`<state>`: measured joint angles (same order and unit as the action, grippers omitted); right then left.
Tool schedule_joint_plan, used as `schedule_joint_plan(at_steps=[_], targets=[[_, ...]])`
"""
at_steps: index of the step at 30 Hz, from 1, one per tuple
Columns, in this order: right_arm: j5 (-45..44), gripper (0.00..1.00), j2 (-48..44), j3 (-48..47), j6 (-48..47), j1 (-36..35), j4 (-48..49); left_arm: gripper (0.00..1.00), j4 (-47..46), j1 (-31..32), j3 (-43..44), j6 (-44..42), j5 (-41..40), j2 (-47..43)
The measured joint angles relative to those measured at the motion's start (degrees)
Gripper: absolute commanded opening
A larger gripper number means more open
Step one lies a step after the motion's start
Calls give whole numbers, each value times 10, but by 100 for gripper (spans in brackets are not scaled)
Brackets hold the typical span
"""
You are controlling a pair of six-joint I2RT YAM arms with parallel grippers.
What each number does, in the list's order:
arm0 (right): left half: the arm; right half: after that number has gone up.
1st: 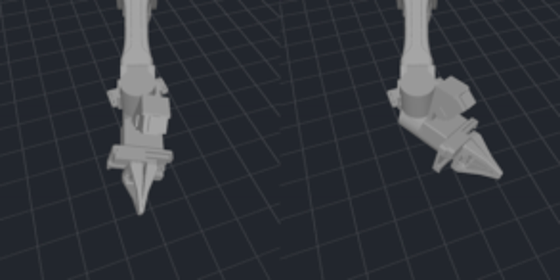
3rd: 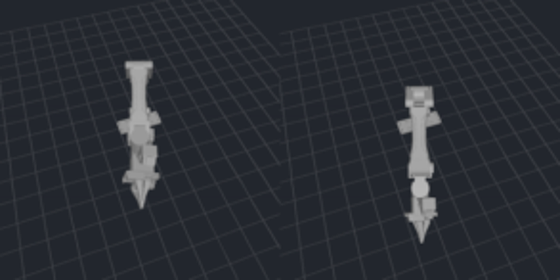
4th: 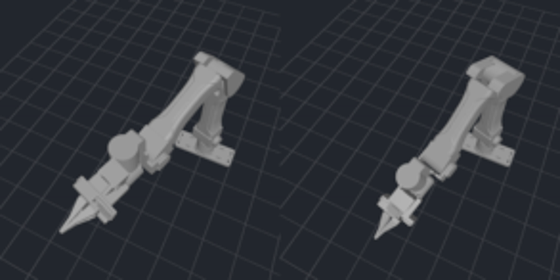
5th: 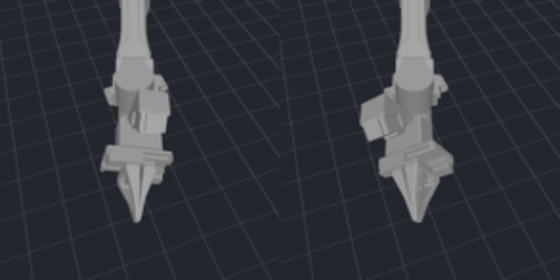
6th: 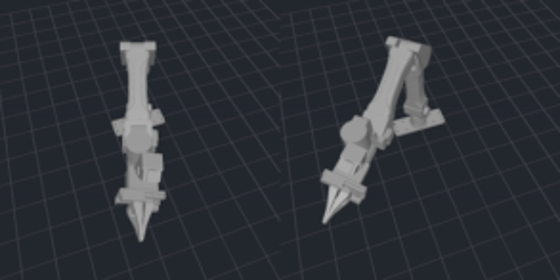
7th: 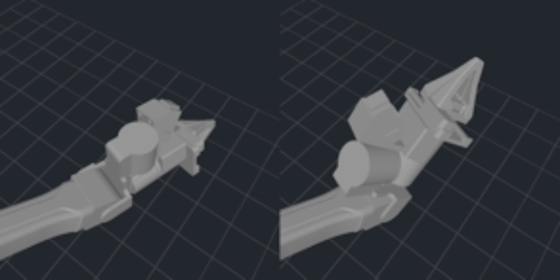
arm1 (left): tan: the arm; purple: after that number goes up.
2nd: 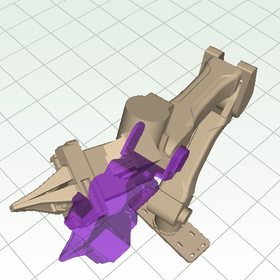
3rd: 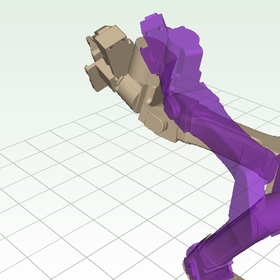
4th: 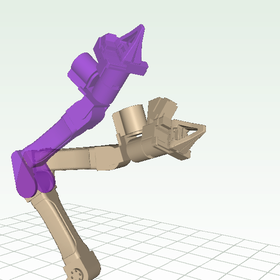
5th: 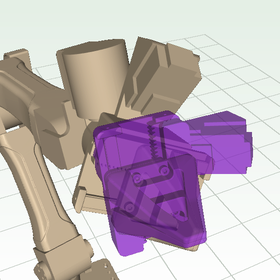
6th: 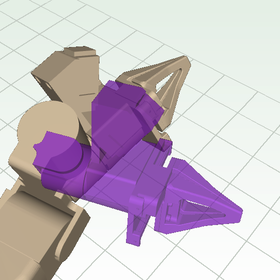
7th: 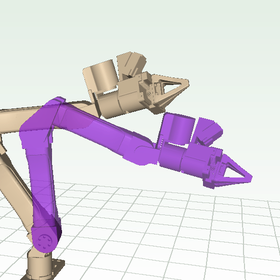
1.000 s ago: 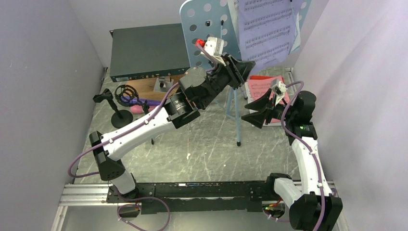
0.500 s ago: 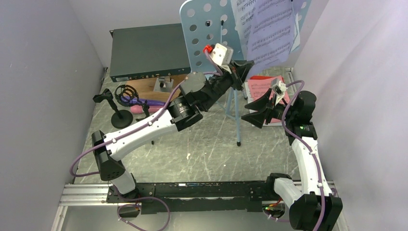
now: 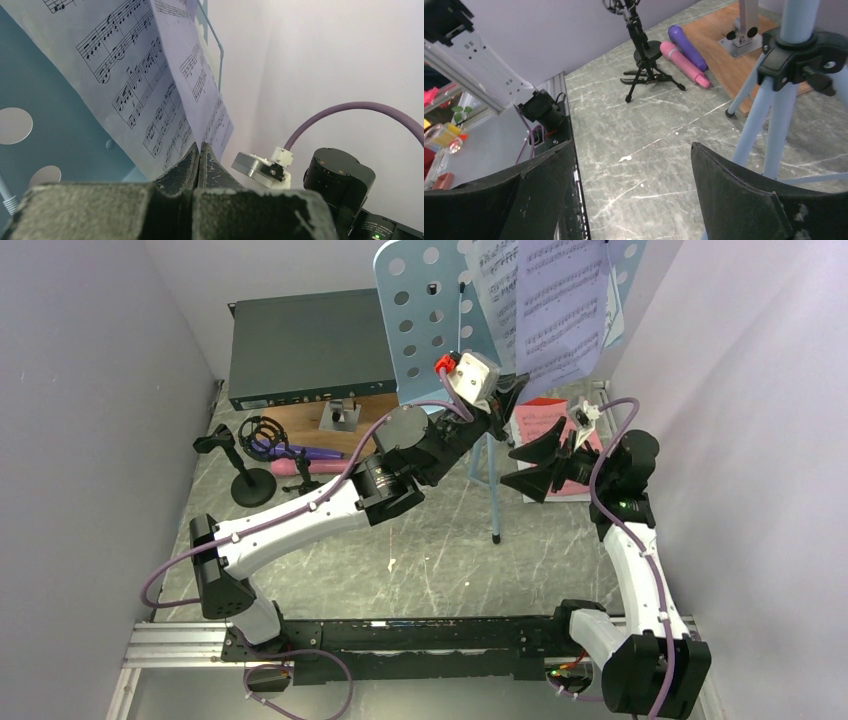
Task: Pack up the instrument practice props
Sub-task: Pick up the sheet music from the music stand.
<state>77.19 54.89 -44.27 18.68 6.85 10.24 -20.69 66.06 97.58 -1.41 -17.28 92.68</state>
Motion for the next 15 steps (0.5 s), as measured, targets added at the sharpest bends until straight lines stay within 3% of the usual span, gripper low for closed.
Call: schedule_joint_plan(at_steps=[6, 15], targets=[[-32, 89, 34, 0, 134, 0, 129, 0, 0, 0, 0, -5, -1, -1], [-147, 87, 82, 31, 372, 12, 463, 0, 1, 0, 0, -5, -1, -3]])
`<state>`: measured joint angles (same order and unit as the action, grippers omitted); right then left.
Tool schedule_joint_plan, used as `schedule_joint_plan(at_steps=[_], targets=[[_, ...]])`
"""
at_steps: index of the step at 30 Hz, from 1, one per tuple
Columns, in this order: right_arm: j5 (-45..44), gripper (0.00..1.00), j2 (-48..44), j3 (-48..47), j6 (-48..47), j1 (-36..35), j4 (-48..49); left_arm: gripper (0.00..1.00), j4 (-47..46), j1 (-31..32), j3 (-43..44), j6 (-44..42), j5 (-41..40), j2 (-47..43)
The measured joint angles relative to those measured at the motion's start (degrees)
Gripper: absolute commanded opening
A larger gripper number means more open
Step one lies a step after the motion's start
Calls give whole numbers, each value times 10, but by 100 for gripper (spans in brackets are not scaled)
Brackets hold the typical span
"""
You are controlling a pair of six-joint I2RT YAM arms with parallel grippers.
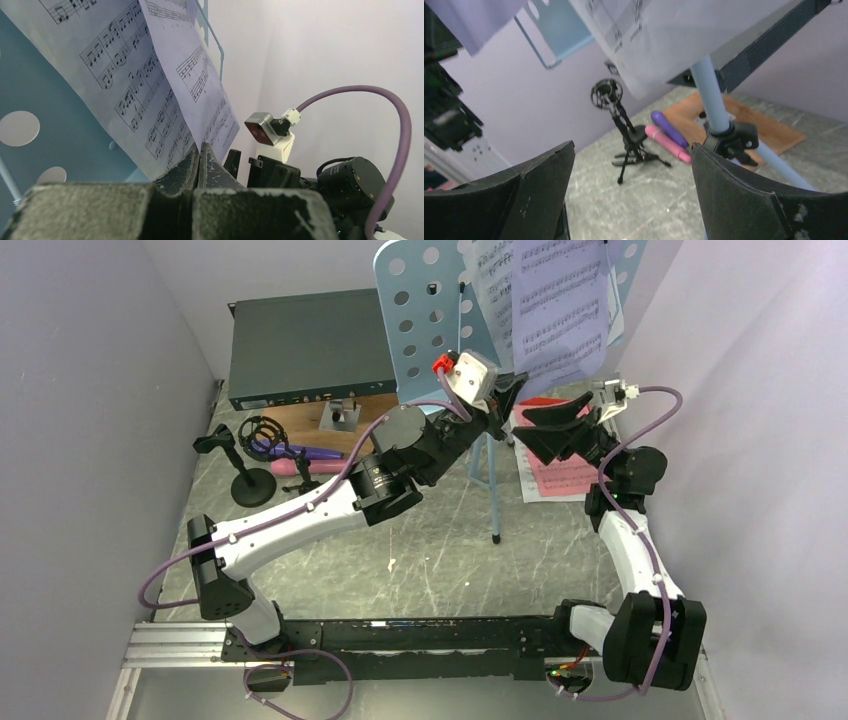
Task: Pack up the instrument practice props
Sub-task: Pick up the sheet music from the music stand.
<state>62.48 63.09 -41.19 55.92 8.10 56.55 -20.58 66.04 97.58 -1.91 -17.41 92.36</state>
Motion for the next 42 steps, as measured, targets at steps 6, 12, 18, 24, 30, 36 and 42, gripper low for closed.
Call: schedule_joint_plan(at_steps=[6, 12, 18, 24, 30, 36, 42], targets=[[-67, 77, 25, 0, 82, 0, 92, 0, 0, 0, -1, 0, 0, -15], [-108, 45, 31, -3, 118, 0, 113, 0, -2, 0, -9, 0, 0, -24], [-132, 19, 42, -19, 143, 0, 120, 0, -1, 0, -11, 2, 0, -26], [-149, 2, 44, -23, 150, 1, 114, 0, 10, 3, -50, 2, -5, -60], [-157, 2, 46, -23, 153, 3, 105, 0, 47, 14, -76, 7, -5, -118], [-157, 28, 47, -23, 151, 5, 99, 0, 90, 18, -113, 17, 4, -193], [-153, 65, 47, -23, 141, 5, 92, 0, 141, 19, -161, 33, 56, -267]])
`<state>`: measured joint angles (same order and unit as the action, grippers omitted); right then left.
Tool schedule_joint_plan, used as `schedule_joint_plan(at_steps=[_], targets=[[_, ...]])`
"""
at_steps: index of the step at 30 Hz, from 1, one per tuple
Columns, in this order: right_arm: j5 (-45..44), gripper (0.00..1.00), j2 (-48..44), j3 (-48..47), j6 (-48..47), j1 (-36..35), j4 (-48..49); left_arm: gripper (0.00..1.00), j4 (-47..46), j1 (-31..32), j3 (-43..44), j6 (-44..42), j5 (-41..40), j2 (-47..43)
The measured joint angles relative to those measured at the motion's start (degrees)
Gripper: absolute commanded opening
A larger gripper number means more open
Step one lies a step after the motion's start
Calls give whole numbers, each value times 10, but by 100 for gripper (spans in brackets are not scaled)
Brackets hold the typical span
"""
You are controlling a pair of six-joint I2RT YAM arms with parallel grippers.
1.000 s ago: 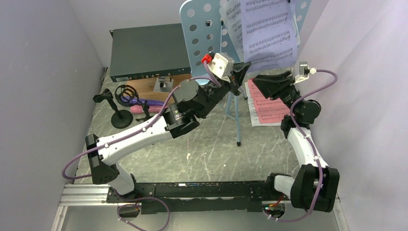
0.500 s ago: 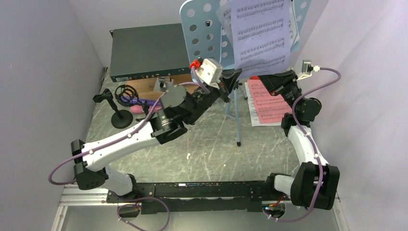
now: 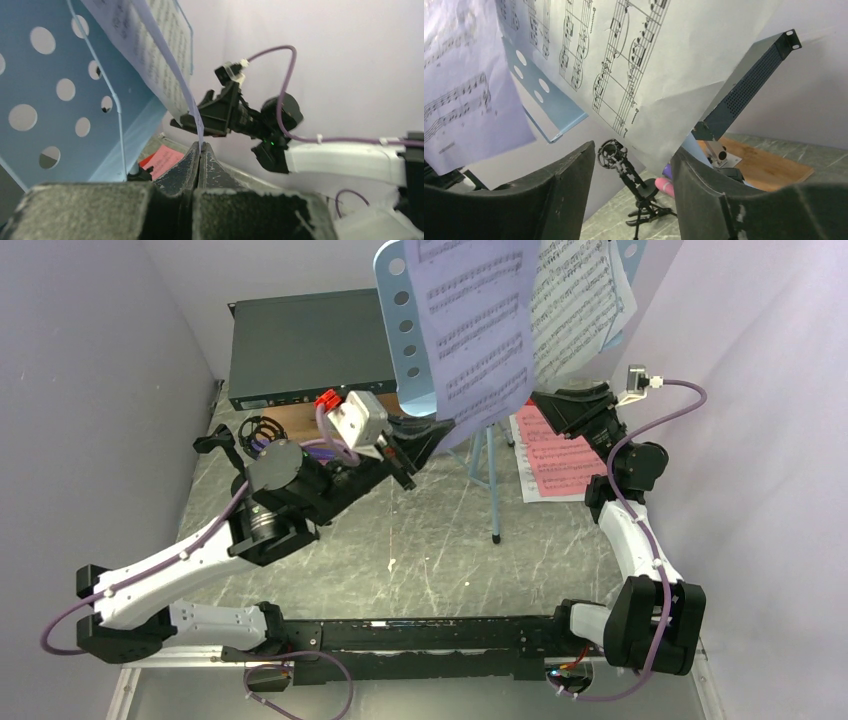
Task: Pack up the instrument practice props
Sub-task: Pick up the sheet music from the music stand.
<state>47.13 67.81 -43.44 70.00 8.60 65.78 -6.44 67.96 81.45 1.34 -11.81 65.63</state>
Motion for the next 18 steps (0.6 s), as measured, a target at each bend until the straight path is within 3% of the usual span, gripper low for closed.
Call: schedule_joint_plan(at_steps=[8, 13, 18], targets=[[33, 84, -15, 4, -42, 0, -28, 0, 66, 0, -53, -10, 109, -70], [79, 87, -40, 24, -105, 0, -76, 0, 117, 0, -68, -29, 166, -97], [165, 89, -80, 13, -308, 5, -293, 0, 198, 1, -75, -38, 209, -125]])
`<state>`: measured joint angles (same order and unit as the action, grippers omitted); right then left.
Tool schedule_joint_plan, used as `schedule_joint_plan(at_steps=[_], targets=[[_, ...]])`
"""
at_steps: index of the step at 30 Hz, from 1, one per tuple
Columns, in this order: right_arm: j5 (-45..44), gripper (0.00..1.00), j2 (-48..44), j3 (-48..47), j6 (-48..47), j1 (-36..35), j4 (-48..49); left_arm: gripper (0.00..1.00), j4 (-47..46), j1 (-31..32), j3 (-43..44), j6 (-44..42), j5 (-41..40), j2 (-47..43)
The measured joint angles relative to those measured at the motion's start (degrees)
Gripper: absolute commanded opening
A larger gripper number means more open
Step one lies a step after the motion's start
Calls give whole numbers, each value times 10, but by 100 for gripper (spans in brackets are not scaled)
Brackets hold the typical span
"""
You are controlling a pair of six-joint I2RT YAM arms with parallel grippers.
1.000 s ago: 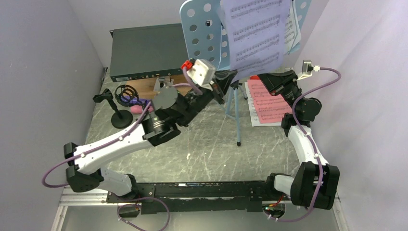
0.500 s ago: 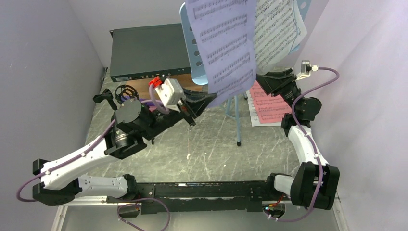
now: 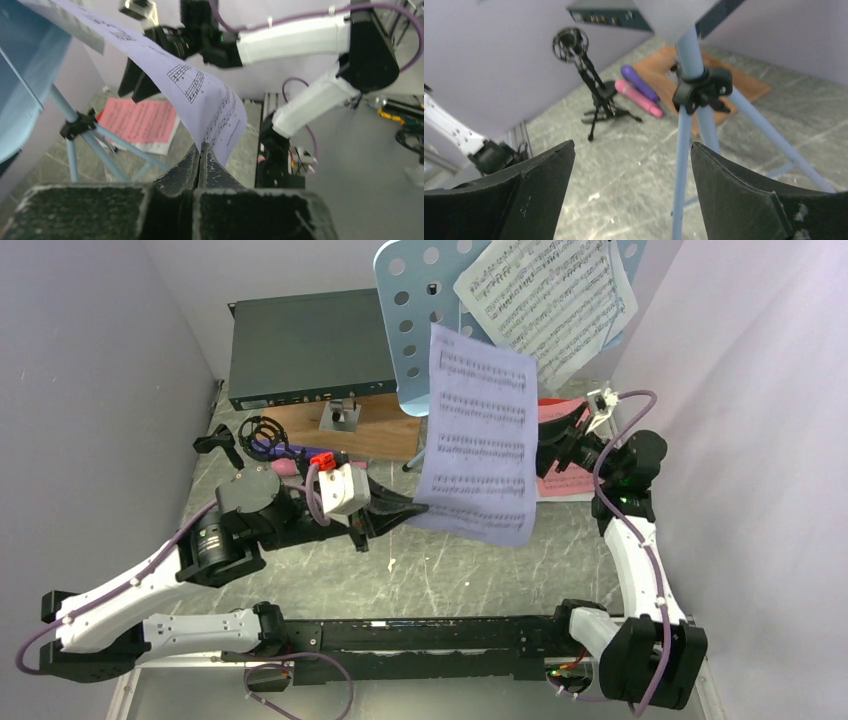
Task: Pack up the instrument practice props
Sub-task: Pick up the sheet music from the music stand, then place the sheet music at the center of the board.
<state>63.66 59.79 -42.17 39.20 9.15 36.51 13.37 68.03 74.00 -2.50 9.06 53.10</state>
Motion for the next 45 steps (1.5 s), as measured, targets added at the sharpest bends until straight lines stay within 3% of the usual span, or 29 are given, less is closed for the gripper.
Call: schedule_joint_plan(at_steps=[8, 15, 23, 28, 41, 45], targets=[[78, 90, -40, -89, -518, 9, -516, 0, 139, 0, -56, 2, 17, -57], [101, 91, -46, -99, -758, 9, -736, 0, 261, 0, -69, -4, 12, -13], [100, 100, -48, -91, -928, 1, -846, 0, 430, 0, -9, -55, -79, 118], [93, 100, -56, -50, -958, -31, -845, 0, 479, 15, 19, -88, -141, 183], [89, 99, -54, -31, -1021, -66, -843, 0, 459, 43, 14, -144, -175, 148], [89, 94, -54, -31, -1027, -71, -845, 0, 458, 43, 12, -144, -175, 144]])
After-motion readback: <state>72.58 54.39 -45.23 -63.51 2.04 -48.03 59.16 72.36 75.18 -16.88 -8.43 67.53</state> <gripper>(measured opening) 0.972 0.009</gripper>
